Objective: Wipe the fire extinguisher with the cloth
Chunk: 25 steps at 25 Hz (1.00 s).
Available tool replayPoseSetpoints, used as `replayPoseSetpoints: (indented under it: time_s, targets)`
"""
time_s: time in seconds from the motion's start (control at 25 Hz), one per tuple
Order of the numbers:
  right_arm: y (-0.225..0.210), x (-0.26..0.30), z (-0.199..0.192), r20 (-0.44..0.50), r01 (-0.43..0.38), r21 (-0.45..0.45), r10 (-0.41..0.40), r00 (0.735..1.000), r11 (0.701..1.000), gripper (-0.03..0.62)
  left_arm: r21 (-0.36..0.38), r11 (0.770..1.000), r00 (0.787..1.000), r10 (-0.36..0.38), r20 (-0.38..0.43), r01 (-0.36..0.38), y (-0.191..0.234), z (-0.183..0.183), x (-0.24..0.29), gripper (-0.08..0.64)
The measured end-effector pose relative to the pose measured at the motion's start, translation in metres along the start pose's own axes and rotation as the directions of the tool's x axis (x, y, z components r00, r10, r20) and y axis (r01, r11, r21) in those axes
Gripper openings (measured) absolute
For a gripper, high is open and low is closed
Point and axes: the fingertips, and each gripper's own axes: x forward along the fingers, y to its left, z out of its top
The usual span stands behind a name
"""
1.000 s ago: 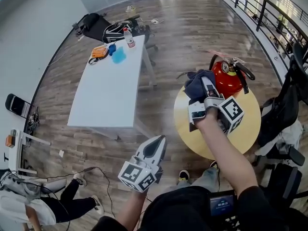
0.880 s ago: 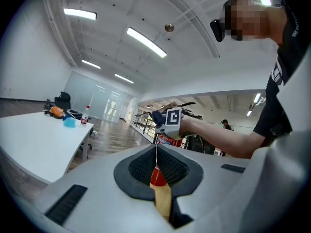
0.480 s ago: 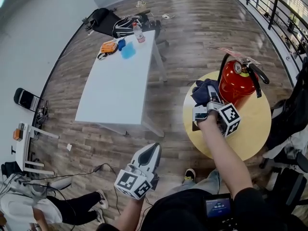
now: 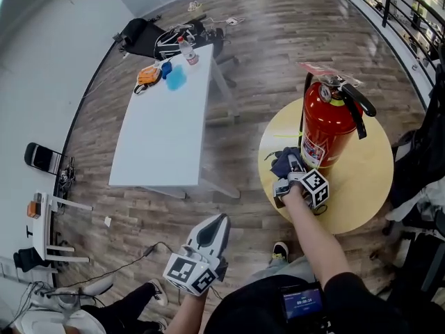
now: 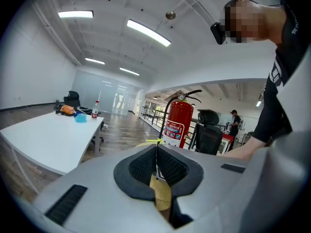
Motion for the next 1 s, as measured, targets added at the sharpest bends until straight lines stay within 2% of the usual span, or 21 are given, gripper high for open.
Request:
replayPoseSetpoints:
  time_s: [0.2, 0.44, 0.6, 0.68, 0.8, 0.88, 0.92, 0.96, 1.0]
  targets:
    - [-0.034, -0.005, 0.001, -0.072, 0.045, -0.064, -0.050, 0.996, 0.997, 0.112, 0.008, 1.000, 1.000, -0.014, -0.026, 0.015, -0.009, -0.005, 0.009, 0.023]
    - [-0.060, -0.034, 0.007, -0.222, 0.093, -0.125, -0.120, 0.968, 0.988, 0.112, 0.019, 0.996, 0.996, -0.086, -0.022, 0.086, -0.023, -0.001, 0.025, 0.023]
    - [-0.063, -0.049, 0.023, -0.334, 0.115, -0.212, -0.183, 0.925, 0.970, 0.112, 0.034, 0.987, 0.988, -0.155, -0.001, 0.155, -0.038, 0.005, 0.044, 0.023]
    - [-0.069, -0.063, 0.040, -0.382, 0.138, -0.313, -0.258, 0.887, 0.940, 0.112, 0.030, 0.982, 0.982, -0.188, 0.008, 0.187, -0.045, 0.005, 0.052, 0.023]
    - [-0.061, -0.083, 0.086, -0.396, 0.148, -0.504, -0.380, 0.836, 0.851, 0.111, 0.013, 0.973, 0.973, -0.230, 0.020, 0.230, -0.056, 0.003, 0.061, 0.023]
    - [-0.030, -0.091, 0.112, -0.401, 0.078, -0.622, -0.402, 0.823, 0.779, 0.110, 0.003, 0.967, 0.966, -0.256, 0.024, 0.256, -0.063, 0.001, 0.064, 0.023]
    - [-0.010, -0.094, 0.119, -0.412, 0.014, -0.689, -0.407, 0.816, 0.725, 0.110, -0.003, 0.963, 0.963, -0.268, 0.025, 0.268, -0.067, 0.000, 0.066, 0.023]
    - [0.011, -0.098, 0.122, -0.419, -0.060, -0.763, -0.422, 0.803, 0.644, 0.110, -0.007, 0.960, 0.960, -0.280, 0.026, 0.280, -0.070, 0.000, 0.068, 0.023]
    - [0.032, -0.101, 0.123, -0.417, -0.134, -0.834, -0.451, 0.789, 0.536, 0.110, -0.009, 0.957, 0.956, -0.291, 0.030, 0.291, -0.073, 0.002, 0.070, 0.023]
